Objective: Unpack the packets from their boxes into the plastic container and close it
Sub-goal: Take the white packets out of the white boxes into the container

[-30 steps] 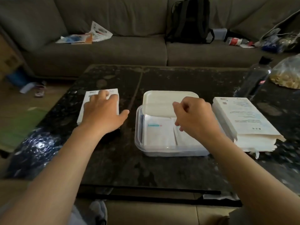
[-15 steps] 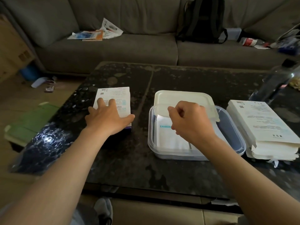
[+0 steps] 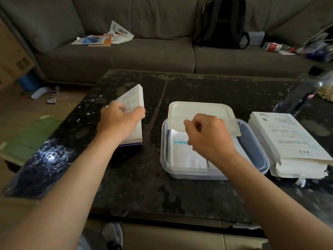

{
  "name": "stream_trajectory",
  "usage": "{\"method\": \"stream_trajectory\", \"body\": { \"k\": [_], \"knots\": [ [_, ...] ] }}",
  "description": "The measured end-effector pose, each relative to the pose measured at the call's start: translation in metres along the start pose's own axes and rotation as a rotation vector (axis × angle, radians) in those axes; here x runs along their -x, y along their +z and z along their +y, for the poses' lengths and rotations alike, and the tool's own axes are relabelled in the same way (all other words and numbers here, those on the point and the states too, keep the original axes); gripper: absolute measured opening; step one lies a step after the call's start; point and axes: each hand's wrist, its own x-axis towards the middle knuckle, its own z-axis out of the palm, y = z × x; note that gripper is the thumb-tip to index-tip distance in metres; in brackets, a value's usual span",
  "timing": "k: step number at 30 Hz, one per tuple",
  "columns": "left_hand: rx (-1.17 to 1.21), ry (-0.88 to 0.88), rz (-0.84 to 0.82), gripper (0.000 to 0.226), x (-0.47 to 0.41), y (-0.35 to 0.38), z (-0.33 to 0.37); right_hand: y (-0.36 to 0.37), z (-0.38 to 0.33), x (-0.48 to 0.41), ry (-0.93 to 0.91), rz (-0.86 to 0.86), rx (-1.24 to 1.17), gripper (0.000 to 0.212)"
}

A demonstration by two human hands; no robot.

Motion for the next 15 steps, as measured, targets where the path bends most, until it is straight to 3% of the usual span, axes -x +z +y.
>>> {"method": "stream_trajectory", "body": {
  "k": [4, 11, 13, 15],
  "knots": [
    [0.324, 0.049, -0.079, 0.061, 0.018, 0.001, 0.02, -0.002, -0.008, 0.001, 0.018, -0.119, -0.15, 0.014],
    [0.394, 0.208, -0.243, 0.048, 0.064, 0.022, 0.041, -0.001, -0.015, 0.007, -0.006, -0.243, -0.409, 0.101],
    [0.387, 0.237, -0.27, 0.057, 0.072, 0.027, 0.044, 0.0, -0.016, 0.01, -0.054, -0.214, -0.48, 0.11],
    [0.343, 0.285, -0.27, 0.07, 0.078, 0.035, 0.045, 0.001, -0.015, 0.012, -0.101, -0.159, -0.521, 0.106]
  ]
}}
